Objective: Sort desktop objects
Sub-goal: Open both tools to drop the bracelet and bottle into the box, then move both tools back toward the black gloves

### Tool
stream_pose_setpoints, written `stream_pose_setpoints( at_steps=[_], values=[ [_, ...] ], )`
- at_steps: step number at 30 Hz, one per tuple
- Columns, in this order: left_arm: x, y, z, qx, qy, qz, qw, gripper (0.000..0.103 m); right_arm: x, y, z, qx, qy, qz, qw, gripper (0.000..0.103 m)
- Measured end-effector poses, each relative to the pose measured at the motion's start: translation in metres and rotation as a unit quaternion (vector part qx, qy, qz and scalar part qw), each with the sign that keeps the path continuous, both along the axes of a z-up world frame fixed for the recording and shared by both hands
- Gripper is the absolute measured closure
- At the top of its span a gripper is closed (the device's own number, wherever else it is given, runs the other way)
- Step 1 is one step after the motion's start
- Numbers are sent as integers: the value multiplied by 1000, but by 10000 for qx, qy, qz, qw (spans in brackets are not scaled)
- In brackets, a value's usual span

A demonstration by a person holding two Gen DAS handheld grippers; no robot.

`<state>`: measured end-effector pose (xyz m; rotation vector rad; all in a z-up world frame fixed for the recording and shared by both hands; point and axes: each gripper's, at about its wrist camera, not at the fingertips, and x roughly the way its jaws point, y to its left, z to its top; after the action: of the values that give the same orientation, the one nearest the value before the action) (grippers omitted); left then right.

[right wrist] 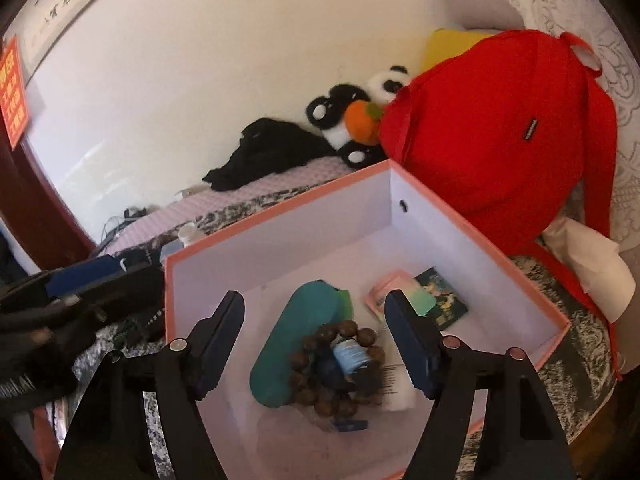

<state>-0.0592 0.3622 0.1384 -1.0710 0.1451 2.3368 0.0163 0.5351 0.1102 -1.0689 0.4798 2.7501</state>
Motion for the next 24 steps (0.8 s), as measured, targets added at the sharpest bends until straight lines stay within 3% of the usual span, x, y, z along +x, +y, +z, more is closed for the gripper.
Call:
stream_pose_setpoints(
  at_steps=[5, 12, 17, 24],
  values=[
    [0, -42, 5, 193, -22, 293, 9994, 29, 1, -17, 2, -24, -35, 35, 10000, 25],
    [23, -134, 21, 499, 180, 811, 9953, 27, 14, -80, 32, 93, 239, 398, 9989, 20],
    [37, -208, 16, 558, 178, 1284, 9900, 27, 20, -155, 45, 220, 334, 901, 9951, 16],
    [55, -325, -8, 551, 66, 2093, 9763, 27, 20, -264, 39, 456, 218, 1615, 9856, 16]
  ],
)
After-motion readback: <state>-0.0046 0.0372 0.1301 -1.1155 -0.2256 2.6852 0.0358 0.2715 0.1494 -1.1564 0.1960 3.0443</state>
